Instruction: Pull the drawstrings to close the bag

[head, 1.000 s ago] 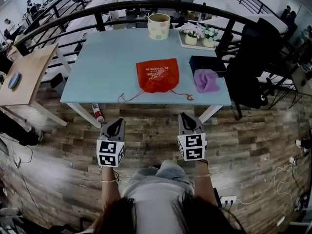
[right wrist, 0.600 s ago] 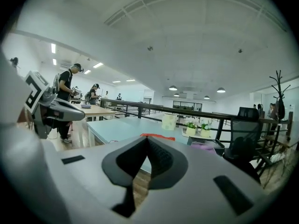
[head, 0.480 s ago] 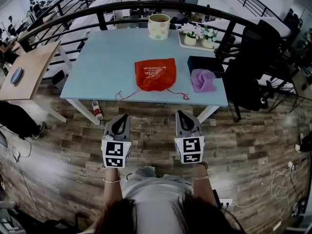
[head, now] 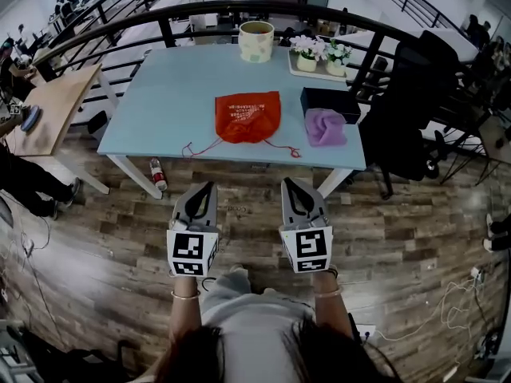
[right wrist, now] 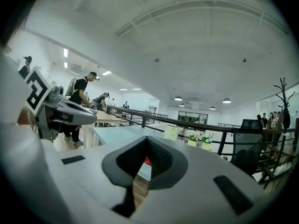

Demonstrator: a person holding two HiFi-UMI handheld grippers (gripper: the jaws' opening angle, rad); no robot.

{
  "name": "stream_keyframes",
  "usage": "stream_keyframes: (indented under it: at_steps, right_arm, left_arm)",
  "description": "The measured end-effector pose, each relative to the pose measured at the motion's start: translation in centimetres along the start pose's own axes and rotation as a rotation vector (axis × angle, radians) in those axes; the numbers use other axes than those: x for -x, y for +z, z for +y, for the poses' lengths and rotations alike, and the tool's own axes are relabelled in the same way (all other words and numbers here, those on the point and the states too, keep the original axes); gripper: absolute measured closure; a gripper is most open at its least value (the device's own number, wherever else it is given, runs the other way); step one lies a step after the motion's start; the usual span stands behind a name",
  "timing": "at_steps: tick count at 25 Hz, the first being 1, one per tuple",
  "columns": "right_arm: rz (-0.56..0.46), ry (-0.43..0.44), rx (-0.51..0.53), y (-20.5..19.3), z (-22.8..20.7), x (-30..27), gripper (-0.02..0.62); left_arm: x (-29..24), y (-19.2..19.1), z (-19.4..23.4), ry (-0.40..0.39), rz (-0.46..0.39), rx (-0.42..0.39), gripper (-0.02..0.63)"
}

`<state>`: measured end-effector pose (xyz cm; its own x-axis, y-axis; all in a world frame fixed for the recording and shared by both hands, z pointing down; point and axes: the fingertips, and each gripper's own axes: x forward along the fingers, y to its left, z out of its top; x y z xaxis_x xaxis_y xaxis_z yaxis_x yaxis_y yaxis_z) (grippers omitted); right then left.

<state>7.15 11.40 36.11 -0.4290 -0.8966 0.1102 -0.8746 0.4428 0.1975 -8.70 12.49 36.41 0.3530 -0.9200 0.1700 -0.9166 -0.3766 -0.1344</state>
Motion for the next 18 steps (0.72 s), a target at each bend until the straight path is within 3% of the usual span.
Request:
stream_keyframes:
  at_steps: [18]
  right_arm:
    - [-0.084,0.029,-0.010,1.6,0.2,6.1,0.571]
  left_arm:
    - [5.3,1.5,-6.0,0.044,-0.035,-0.019,0.588]
